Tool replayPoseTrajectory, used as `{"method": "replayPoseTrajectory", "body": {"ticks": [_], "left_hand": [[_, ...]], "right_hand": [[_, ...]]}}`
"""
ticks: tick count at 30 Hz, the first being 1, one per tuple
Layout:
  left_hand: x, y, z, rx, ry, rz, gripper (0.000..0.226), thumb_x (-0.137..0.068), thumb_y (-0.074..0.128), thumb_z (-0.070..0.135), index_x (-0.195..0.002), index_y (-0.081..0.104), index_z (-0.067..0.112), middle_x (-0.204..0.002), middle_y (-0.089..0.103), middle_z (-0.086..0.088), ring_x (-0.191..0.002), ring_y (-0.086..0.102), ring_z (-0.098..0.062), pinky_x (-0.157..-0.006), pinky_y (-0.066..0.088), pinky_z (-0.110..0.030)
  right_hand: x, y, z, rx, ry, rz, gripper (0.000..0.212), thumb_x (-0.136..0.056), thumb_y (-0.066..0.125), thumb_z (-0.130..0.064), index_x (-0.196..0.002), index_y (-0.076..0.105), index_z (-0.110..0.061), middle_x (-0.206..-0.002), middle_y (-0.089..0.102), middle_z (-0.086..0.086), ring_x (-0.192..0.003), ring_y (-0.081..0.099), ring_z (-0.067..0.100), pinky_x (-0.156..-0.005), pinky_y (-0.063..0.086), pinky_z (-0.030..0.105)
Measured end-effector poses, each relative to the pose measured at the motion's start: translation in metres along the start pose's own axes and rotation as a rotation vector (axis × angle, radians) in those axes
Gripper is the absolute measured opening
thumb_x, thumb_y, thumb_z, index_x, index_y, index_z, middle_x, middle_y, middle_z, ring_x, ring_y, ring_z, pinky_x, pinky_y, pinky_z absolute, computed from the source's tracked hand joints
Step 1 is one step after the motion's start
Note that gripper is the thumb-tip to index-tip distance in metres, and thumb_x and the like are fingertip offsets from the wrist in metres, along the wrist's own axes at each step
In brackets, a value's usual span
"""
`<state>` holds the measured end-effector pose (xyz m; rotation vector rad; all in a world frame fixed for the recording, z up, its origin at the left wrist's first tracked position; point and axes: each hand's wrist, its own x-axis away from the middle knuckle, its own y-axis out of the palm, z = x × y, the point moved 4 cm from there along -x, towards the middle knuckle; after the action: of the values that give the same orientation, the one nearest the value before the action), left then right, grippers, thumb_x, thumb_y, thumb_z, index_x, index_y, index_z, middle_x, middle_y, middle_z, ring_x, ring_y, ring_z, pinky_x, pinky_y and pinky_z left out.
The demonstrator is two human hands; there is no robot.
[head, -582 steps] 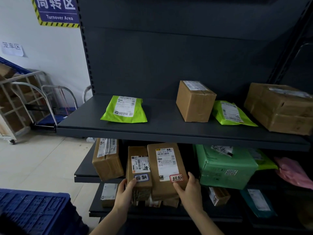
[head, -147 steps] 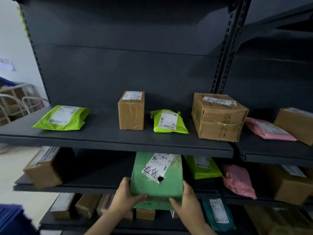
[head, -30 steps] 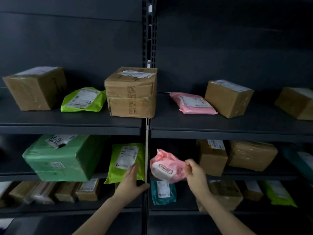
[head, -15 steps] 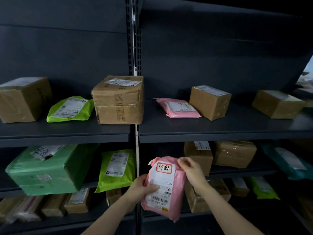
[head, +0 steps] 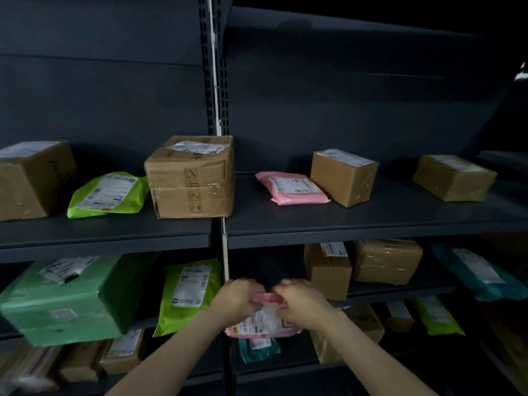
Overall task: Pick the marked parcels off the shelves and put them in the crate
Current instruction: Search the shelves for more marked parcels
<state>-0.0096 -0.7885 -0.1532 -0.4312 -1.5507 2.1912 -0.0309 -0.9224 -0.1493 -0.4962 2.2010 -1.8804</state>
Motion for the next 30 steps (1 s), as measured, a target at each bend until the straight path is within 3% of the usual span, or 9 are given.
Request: {"method": "replayPoseTrajectory", "body": {"ticks": [2,5,8,10,13,15,20,25,30], "left_hand": [[0.000,-0.003,-0.003,0.037,-0.017,0.121,0.027,-0.084,0.060,0.029,-0.109,0.062,0.020,-0.111,0.064,0.002,-0.110,0.052,-0.019,-0.089,0.038,-0.028],[0.007,-0.002,-0.013,0.274,-0.144,0.310,0.067,-0.076,0.072,0.031,-0.135,0.044,0.020,-0.133,0.049,0.002,-0.125,0.042,-0.018,-0.102,0.036,-0.030],[0.019,0.012,-0.026,0.553,-0.323,0.288,0.102,-0.070,0.080,0.033,-0.149,0.020,0.013,-0.149,0.032,-0.006,-0.139,0.029,-0.024,-0.112,0.031,-0.041],[0.026,0.024,-0.031,0.781,-0.438,0.215,0.107,-0.067,0.083,0.033,-0.149,0.018,0.013,-0.150,0.034,-0.008,-0.139,0.032,-0.024,-0.112,0.033,-0.043],[0.030,0.045,-0.025,1.047,-0.567,0.031,0.098,-0.075,0.078,0.027,-0.148,0.017,0.006,-0.148,0.038,-0.012,-0.134,0.039,-0.024,-0.106,0.035,-0.031],[0.029,0.056,-0.019,1.132,-0.592,-0.048,0.085,-0.079,0.074,0.023,-0.145,0.025,0.004,-0.140,0.047,-0.013,-0.126,0.047,-0.025,-0.106,0.040,-0.035],[0.016,0.059,-0.012,1.347,-0.645,0.058,0.063,-0.079,0.073,0.012,-0.131,0.041,-0.002,-0.121,0.061,-0.018,-0.106,0.062,-0.035,-0.095,0.050,-0.050],[0.004,0.062,-0.006,1.442,-0.661,0.050,0.043,-0.081,0.067,0.001,-0.119,0.051,-0.011,-0.107,0.068,-0.025,-0.093,0.068,-0.040,-0.084,0.055,-0.050],[-0.007,0.064,-0.012,1.412,-0.673,0.102,0.046,-0.085,0.062,-0.004,-0.126,0.043,-0.011,-0.114,0.063,-0.029,-0.100,0.064,-0.045,-0.090,0.050,-0.057]], "right_hand": [[0.002,0.000,0.005,-0.098,0.051,0.065,0.013,-0.089,0.051,-0.024,-0.094,0.059,-0.014,-0.093,0.054,0.003,-0.090,0.056,0.022,-0.071,0.037,0.029],[0.007,0.007,0.022,-0.407,0.232,0.146,0.016,-0.091,0.052,-0.024,-0.083,0.059,-0.013,-0.080,0.058,0.000,-0.073,0.059,0.014,-0.062,0.046,0.028],[0.015,0.018,0.038,-0.780,0.452,0.214,0.010,-0.093,0.053,-0.020,-0.088,0.060,-0.015,-0.088,0.066,0.002,-0.078,0.066,0.012,-0.065,0.056,0.024],[0.021,0.030,0.042,-1.076,0.577,0.219,0.010,-0.093,0.053,-0.018,-0.093,0.061,-0.013,-0.092,0.069,0.005,-0.081,0.069,0.016,-0.068,0.058,0.028],[0.025,0.046,0.039,-1.398,0.689,0.219,0.012,-0.092,0.053,-0.015,-0.097,0.064,-0.013,-0.092,0.072,0.007,-0.084,0.070,0.021,-0.066,0.055,0.030],[0.024,0.052,0.035,-1.509,0.725,0.224,0.013,-0.093,0.052,-0.012,-0.098,0.064,-0.012,-0.094,0.072,0.009,-0.086,0.069,0.023,-0.065,0.053,0.030],[0.021,0.065,0.032,-1.697,0.724,0.237,0.016,-0.093,0.051,-0.009,-0.099,0.065,-0.012,-0.094,0.073,0.010,-0.090,0.069,0.026,-0.076,0.056,0.037],[0.020,0.070,0.039,-1.663,0.723,0.245,0.017,-0.093,0.052,-0.011,-0.100,0.066,-0.017,-0.093,0.074,0.006,-0.089,0.070,0.023,-0.072,0.056,0.035],[0.020,0.077,0.050,-1.496,0.742,0.235,0.016,-0.092,0.055,-0.018,-0.106,0.063,-0.018,-0.097,0.073,0.001,-0.092,0.068,0.018,-0.075,0.054,0.031]]}}
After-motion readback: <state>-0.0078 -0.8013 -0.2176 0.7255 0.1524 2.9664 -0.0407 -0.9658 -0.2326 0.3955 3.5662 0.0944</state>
